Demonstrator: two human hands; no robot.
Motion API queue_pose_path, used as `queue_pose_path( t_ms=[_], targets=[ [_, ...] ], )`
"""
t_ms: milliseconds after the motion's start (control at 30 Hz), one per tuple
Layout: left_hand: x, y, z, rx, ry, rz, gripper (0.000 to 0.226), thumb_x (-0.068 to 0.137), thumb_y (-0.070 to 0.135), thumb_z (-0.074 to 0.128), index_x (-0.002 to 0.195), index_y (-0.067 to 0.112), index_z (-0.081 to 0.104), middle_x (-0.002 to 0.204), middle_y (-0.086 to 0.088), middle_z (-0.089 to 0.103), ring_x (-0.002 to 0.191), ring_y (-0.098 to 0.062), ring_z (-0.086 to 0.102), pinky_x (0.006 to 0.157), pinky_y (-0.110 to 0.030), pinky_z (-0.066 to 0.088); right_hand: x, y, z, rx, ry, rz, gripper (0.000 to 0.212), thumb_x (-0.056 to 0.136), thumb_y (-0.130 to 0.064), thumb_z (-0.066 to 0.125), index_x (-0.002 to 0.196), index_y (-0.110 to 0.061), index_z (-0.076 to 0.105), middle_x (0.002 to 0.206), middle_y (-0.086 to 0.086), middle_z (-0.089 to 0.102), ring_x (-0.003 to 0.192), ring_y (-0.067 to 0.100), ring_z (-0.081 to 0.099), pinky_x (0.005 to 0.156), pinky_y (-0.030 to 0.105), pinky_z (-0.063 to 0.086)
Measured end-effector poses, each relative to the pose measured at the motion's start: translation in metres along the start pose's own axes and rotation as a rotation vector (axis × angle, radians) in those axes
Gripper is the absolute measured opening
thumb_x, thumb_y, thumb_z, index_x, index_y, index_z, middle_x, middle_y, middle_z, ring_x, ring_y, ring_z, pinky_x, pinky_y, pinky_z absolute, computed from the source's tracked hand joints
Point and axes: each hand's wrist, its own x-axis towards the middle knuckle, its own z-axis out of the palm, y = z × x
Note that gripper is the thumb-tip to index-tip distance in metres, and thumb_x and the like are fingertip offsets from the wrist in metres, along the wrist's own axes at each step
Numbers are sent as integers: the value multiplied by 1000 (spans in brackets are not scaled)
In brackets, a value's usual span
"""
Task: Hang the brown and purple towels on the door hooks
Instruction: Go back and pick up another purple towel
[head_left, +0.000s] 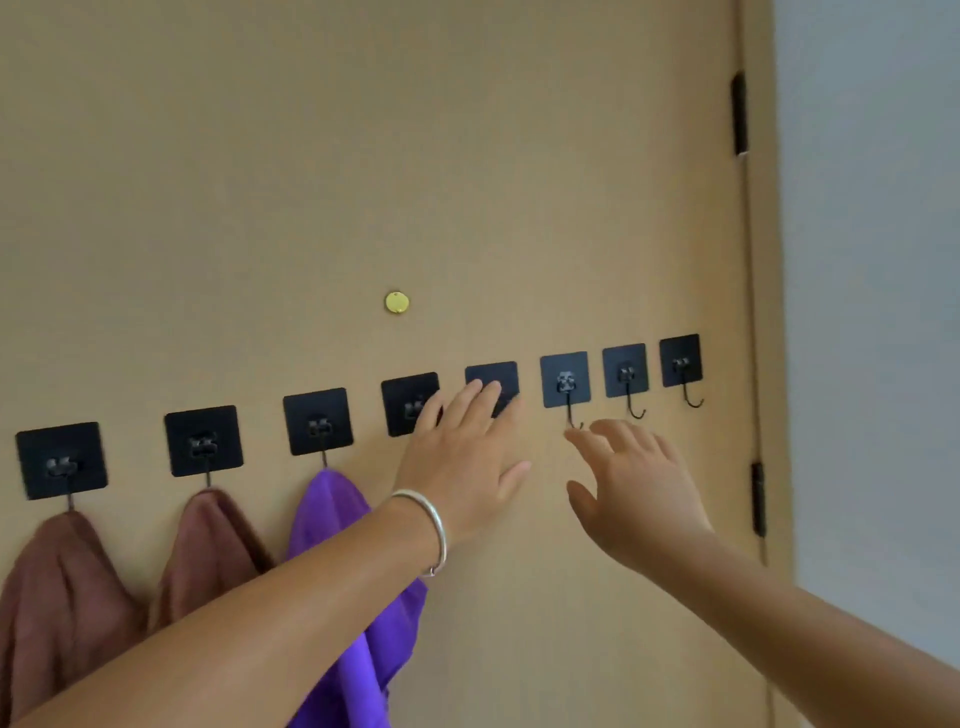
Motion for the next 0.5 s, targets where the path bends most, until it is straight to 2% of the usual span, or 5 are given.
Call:
queue_pose_path(
  t_ms=[233, 400, 500],
  targets=[
    [38, 91, 20, -173, 53, 225, 68, 93, 58, 26, 151, 27, 7, 159, 0, 13, 147, -20, 5, 119, -46, 8, -55, 75, -39, -218, -23, 234, 58, 91, -57, 40, 142, -33, 27, 149, -3, 33, 141, 20, 23, 116, 47, 19],
    [62, 149, 4, -335, 145, 400, 69, 93, 59, 21, 152, 26, 6, 159, -3, 13, 147, -20, 6, 119, -44, 8, -103, 113, -94, -393, -7, 443, 58, 91, -56, 41, 143, -32, 31, 151, -1, 33, 143, 20, 20, 117, 48, 14],
    [60, 189, -9, -443, 163, 515, 70, 94, 58, 25, 153, 26, 4, 160, -4, 11, 147, -19, 3, 119, -44, 6, -138, 120, -133, -506, -15, 581, 59, 91, -57, 41, 144, -32, 31, 151, -1, 34, 142, 20, 22, 117, 48, 14]
  ],
)
